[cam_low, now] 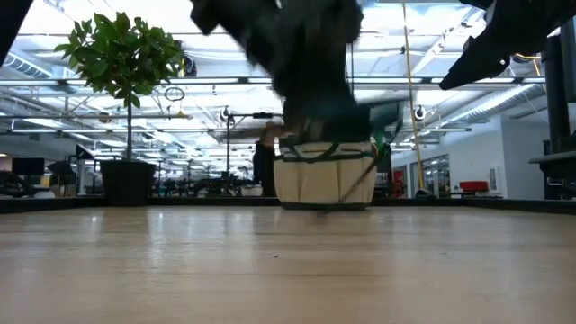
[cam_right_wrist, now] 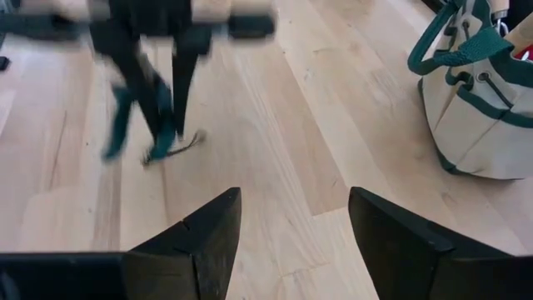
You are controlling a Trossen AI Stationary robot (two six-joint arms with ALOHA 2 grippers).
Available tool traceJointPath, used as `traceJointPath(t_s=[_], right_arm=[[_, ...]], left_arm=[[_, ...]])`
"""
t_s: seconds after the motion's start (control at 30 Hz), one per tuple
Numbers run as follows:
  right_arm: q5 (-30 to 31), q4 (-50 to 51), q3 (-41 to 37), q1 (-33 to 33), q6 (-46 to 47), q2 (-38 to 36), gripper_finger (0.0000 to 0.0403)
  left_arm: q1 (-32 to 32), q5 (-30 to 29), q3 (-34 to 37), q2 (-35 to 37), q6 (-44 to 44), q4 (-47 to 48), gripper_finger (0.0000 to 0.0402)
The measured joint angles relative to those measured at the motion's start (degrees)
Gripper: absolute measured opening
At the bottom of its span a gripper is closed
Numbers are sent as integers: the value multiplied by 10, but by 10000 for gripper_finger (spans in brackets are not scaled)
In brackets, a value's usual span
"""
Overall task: Pick & Place Garden tools in Gardening bag
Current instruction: Put the shear scissors into the gardening bag
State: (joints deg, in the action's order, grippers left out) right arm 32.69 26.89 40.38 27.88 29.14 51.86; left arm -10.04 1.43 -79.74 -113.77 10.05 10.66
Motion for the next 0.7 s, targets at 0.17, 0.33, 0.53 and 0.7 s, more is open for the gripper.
traceJointPath(t_s=[0.17,0.33,0.53,0.7], right_arm=[[0,11,0,0,0,0,215],[1,13,0,0,0,0,215],[2,12,0,0,1,0,215],[2,12,0,0,2,0,215]], left_arm=[[22,-48,-1,92,10,-19,50],[60,-114,-1,168,-20,-75,50],[126,-152,-3,195,-87,-261,50],[195,-153,-2,172,-103,-356,50]])
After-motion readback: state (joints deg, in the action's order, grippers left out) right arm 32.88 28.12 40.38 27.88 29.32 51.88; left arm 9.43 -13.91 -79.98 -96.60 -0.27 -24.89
